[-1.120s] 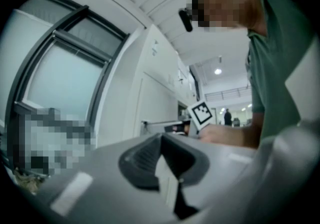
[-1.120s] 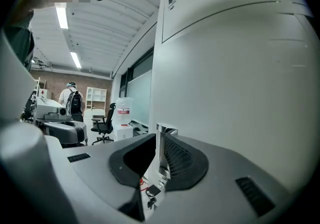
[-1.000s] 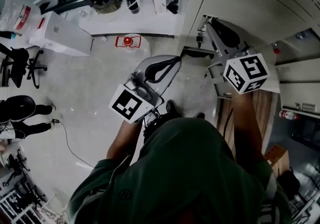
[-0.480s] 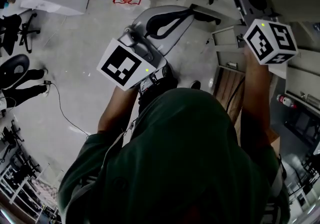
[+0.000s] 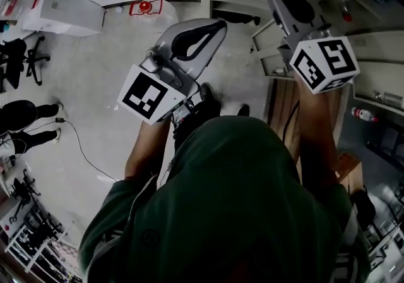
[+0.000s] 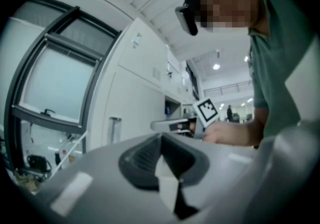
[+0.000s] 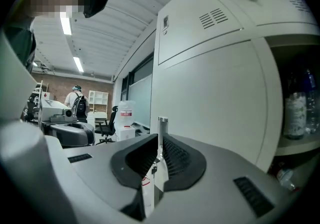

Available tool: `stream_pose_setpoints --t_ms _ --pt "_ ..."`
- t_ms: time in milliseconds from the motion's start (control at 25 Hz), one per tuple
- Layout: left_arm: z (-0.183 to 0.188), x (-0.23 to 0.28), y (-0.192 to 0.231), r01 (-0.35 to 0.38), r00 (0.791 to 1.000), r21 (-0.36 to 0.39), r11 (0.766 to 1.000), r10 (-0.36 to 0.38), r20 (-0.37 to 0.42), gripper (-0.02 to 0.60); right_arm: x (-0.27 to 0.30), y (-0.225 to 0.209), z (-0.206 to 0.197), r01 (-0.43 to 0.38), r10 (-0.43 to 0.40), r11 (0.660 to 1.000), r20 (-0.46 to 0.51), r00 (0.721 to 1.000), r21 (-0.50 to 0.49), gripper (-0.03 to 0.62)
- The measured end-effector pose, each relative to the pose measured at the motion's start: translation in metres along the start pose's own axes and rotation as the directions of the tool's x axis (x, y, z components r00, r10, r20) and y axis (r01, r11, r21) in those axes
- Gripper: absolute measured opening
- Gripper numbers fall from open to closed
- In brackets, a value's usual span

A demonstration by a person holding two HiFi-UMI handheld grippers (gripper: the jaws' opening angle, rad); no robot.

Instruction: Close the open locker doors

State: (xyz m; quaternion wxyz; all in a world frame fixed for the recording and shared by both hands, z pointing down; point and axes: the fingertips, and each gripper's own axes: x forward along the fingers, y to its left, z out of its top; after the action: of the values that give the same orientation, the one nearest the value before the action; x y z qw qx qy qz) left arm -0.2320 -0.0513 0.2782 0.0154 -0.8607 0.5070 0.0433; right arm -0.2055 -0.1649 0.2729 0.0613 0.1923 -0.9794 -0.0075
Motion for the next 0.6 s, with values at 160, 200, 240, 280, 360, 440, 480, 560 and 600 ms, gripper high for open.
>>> stream_pose_setpoints --t_ms 160,200,240,280,360,440,480,560,600 --pt "-0.002 0.014 -0.031 0.015 1.000 -0.009 1.000 -0.015 -0.012 0.000 -0.046 -0.010 -0.008 0.011 -0.011 1.000 -0.003 1.000 0.000 0.025" --pt "-0.004 0.018 -0.038 0.019 1.000 -0.010 1.000 -0.019 -0.014 0.000 -0.058 -0.013 -0.012 0.015 -0.015 1.000 -0.004 1.000 0.002 0.025" --pt "-0.007 0.023 -0.046 0.024 1.000 -0.011 1.000 -0.024 -0.017 0.000 -0.069 -0.018 -0.016 0.020 -0.020 1.000 -0.005 1.000 0.004 0.025" --pt "-0.010 0.027 -0.054 0.030 0.999 -0.011 1.000 -0.030 -0.021 0.000 -0.081 -0.022 -0.021 0.026 -0.026 1.000 -0.006 1.000 0.007 0.025" --pt "-0.019 0.034 -0.071 0.044 0.998 -0.004 0.999 -0.044 -0.035 0.000 -0.106 -0.029 -0.035 0.039 -0.039 0.999 -0.011 0.999 0.017 0.025" --pt "-0.028 0.041 -0.088 0.052 0.998 -0.004 0.999 -0.052 -0.036 0.000 -0.131 -0.035 -0.052 0.052 -0.052 0.998 -0.017 0.999 0.030 0.025" --pt "-0.034 0.044 -0.096 0.054 0.998 -0.005 0.999 -0.054 -0.036 0.000 -0.143 -0.037 -0.061 0.057 -0.056 0.998 -0.022 0.998 0.036 0.025" --pt "-0.046 0.050 -0.111 0.046 0.998 -0.011 0.999 -0.046 -0.043 0.000 -0.166 -0.042 -0.080 0.064 -0.062 0.997 -0.033 0.997 0.051 0.025" --pt "-0.054 0.053 -0.117 0.037 0.998 -0.018 0.999 -0.038 -0.050 0.000 -0.177 -0.044 -0.090 0.068 -0.066 0.996 -0.040 0.997 0.058 0.025"
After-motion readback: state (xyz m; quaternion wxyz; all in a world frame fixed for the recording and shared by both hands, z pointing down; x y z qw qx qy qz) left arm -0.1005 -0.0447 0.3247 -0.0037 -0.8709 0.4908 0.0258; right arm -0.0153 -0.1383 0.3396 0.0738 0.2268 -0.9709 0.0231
